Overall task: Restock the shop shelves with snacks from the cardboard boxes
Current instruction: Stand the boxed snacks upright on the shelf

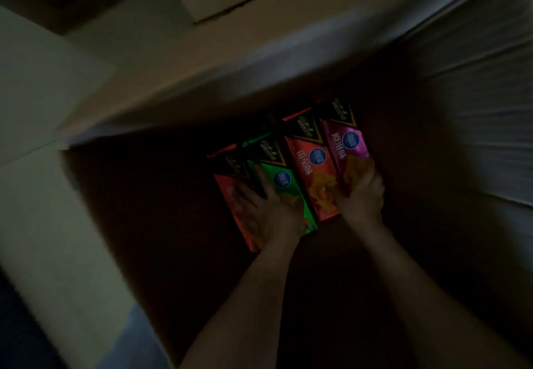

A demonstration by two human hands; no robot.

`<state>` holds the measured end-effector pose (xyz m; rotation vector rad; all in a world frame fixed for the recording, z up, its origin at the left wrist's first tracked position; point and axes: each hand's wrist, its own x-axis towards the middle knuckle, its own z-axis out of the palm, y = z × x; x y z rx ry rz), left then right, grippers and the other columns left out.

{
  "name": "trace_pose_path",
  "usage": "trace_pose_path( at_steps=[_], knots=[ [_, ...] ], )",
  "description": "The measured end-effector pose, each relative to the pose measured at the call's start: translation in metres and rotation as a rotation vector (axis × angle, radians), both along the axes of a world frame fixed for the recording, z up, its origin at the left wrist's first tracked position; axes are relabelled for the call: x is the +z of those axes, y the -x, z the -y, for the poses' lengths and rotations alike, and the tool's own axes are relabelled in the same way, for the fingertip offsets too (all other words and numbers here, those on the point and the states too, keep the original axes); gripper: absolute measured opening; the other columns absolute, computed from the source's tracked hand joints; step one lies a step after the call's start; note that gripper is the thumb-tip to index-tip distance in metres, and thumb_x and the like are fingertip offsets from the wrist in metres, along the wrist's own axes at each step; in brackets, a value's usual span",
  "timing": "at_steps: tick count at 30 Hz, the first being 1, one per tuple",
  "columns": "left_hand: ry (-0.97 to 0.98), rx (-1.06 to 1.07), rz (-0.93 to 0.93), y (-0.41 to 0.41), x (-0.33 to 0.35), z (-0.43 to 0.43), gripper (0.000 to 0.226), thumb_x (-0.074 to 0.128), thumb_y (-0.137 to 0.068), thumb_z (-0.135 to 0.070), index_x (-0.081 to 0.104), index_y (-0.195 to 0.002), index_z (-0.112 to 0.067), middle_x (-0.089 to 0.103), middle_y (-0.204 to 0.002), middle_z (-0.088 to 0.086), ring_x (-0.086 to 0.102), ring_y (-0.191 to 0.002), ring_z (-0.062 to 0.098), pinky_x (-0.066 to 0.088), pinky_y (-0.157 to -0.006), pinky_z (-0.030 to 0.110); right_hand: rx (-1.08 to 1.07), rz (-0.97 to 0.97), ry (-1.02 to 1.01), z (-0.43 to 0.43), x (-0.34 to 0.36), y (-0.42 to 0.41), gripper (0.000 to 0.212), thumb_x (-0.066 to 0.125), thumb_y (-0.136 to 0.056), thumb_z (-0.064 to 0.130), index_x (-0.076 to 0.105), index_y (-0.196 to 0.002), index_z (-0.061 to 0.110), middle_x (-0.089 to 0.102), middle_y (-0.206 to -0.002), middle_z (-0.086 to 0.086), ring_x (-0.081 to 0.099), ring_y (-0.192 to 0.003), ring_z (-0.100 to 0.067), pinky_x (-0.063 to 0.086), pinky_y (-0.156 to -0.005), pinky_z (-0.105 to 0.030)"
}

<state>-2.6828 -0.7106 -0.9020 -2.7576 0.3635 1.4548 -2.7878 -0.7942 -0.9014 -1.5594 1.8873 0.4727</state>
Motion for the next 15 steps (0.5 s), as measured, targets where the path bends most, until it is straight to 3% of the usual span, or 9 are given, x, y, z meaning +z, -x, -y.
trace_pose_path(
  at_steps=[3,8,11,15],
  knots=[
    [0.022,-0.034,0.004,0.005,-0.009,-0.001,0.107,0.062,-0.086,-0.048,-0.024,-0.147,-0.034,-0.020,-0.157,0.018,-0.014,-0.145,0.038,0.002,-0.119,0.051,0.017,-0.083,-0.018,0.008,-0.009,-0.004,0.100,0.072,-0.082,0.039,0.008,-0.153,0.010,0.021,-0.150,-0.020,0.020,-0.139,-0.036,0.020,-0.112,-0.043],
    [0.105,0.051,-0.001,0.018,-0.011,0.008,0.101,0.062,-0.087,-0.045,-0.016,-0.150,-0.035,-0.015,-0.157,0.021,-0.008,-0.145,0.038,0.008,-0.118,0.047,0.091,-0.140,-0.039,0.011,-0.011,-0.001,0.084,0.069,-0.081,0.048,0.031,-0.143,0.005,0.031,-0.143,-0.020,0.028,-0.134,-0.035,0.025,-0.109,-0.041],
    [0.078,0.053,0.050,0.020,-0.014,0.015,0.097,0.060,-0.088,-0.046,-0.012,-0.151,-0.034,-0.009,-0.156,0.024,-0.002,-0.144,0.041,0.011,-0.116,0.046,0.042,-0.052,-0.042,0.005,-0.014,0.000,0.082,0.070,-0.082,0.041,0.029,-0.142,0.004,0.035,-0.143,-0.018,0.033,-0.133,-0.034,0.034,-0.105,-0.043],
    [0.007,-0.034,0.168,0.017,-0.016,0.017,0.099,0.062,-0.085,-0.048,-0.007,-0.153,-0.028,0.012,-0.149,0.023,0.020,-0.135,0.038,0.026,-0.107,0.044,0.010,-0.036,-0.033,0.002,-0.013,0.000,0.086,0.071,-0.083,0.036,0.022,-0.146,0.004,0.032,-0.146,-0.017,0.033,-0.134,-0.033,0.039,-0.101,-0.044]
  ],
)
